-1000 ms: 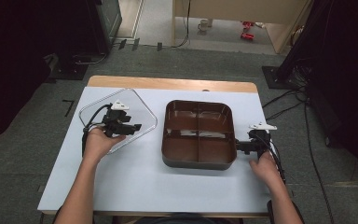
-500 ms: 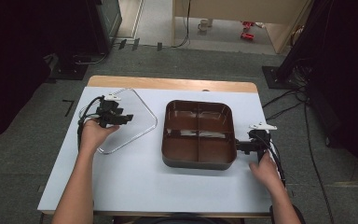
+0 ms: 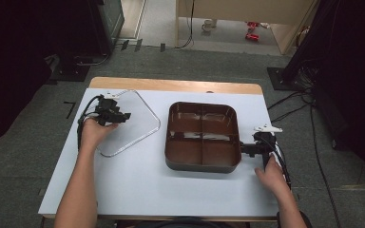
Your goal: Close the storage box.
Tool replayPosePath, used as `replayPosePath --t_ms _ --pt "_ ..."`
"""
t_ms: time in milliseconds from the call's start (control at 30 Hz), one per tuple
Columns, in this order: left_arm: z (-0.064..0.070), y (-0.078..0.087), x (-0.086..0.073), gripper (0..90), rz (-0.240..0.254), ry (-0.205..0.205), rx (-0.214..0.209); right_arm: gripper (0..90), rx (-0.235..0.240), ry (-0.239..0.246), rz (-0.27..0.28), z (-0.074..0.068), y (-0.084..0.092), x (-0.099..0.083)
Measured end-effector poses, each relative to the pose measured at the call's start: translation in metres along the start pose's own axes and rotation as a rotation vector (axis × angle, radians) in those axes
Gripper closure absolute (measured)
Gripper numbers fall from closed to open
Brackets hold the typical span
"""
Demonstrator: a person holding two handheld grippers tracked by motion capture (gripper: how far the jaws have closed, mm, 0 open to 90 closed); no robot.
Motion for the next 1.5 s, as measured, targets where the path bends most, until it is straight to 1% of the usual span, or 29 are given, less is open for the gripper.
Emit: replayPosePath --t_ms 33,67,167,200,233,267,400,433,467,533,567,633,867,1000,1067,1100,1133,1233,1267,1433,1500 --pt "-0.003 -0.001 -0.001 40.8 0.008 0.000 0.012 2.2 0.000 0.000 0.000 0.000 0.000 0.000" --pt "-0.005 -0.002 -0.002 40.9 0.002 0.007 0.016 2.2 0.000 0.000 0.000 0.000 0.000 0.000" --pt "-0.010 -0.008 -0.007 40.2 -0.034 0.019 0.030 2.2 0.000 0.000 0.000 0.000 0.000 0.000" --pt "-0.010 -0.008 -0.007 40.3 -0.034 0.019 0.030 2.2 0.000 0.000 0.000 0.000 0.000 0.000" --pt "-0.011 -0.010 -0.010 41.1 -0.050 0.012 0.035 2.2 0.000 0.000 0.000 0.000 0.000 0.000" --pt "-0.011 -0.011 -0.011 42.5 -0.052 0.010 0.035 2.2 0.000 0.000 0.000 0.000 0.000 0.000" --pt "-0.013 -0.013 -0.015 49.9 -0.050 0.013 0.045 2.2 0.000 0.000 0.000 0.000 0.000 0.000" --pt "-0.015 -0.012 -0.016 53.0 -0.038 0.021 0.035 2.2 0.000 0.000 0.000 0.000 0.000 0.000" --pt "-0.016 -0.012 -0.017 55.1 -0.038 0.026 0.029 2.2 0.000 0.001 0.000 0.000 0.000 0.000" --pt "-0.014 -0.012 -0.017 57.8 -0.036 0.020 0.023 2.2 0.000 0.001 0.000 0.000 0.000 0.000" --pt "-0.014 -0.012 -0.017 58.2 -0.041 0.012 0.033 2.2 0.000 0.000 0.000 0.000 0.000 0.000" --pt "-0.013 -0.012 -0.016 58.6 -0.044 0.012 0.036 2.2 0.000 0.001 0.000 0.000 0.000 0.000" --pt "-0.014 -0.010 -0.015 59.2 -0.045 0.023 0.029 2.2 0.000 0.001 0.000 0.000 0.000 0.000" --pt "-0.015 -0.007 -0.015 59.3 -0.052 0.031 0.031 2.2 0.000 0.001 0.000 0.000 0.000 0.000" --pt "-0.016 -0.004 -0.014 59.3 -0.045 0.047 0.023 2.2 0.000 0.000 0.000 0.000 0.000 0.000" --pt "-0.016 -0.004 -0.014 59.3 -0.045 0.047 0.023 2.2 0.000 0.000 0.000 0.000 0.000 0.000" --pt "-0.016 -0.001 -0.012 59.3 -0.033 0.058 0.017 2.2 0.000 0.000 0.000 0.000 0.000 0.000" --pt "-0.016 0.003 -0.010 59.3 -0.033 0.067 0.011 2.2 0.000 0.000 0.000 0.000 0.000 0.000" --pt "-0.014 0.008 -0.009 59.3 -0.030 0.074 0.000 2.2 0.000 0.000 0.000 0.000 0.000 0.000" --pt "-0.009 0.016 -0.005 59.4 -0.011 0.060 -0.001 2.2 0.000 0.000 0.000 0.000 0.000 0.000" --pt "-0.005 0.021 -0.001 59.3 0.009 0.059 -0.016 2.2 0.000 0.000 0.000 0.000 0.000 0.000"
Point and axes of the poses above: each handheld gripper's, and its own axes: y roughly backward along the jaws, x roughly out of its top, z roughly to its right, the point moved 3 cm from there along -y, roughly forward along the jaws, and after that the axes turned 5 degrees about y, right-handed, at the moved point
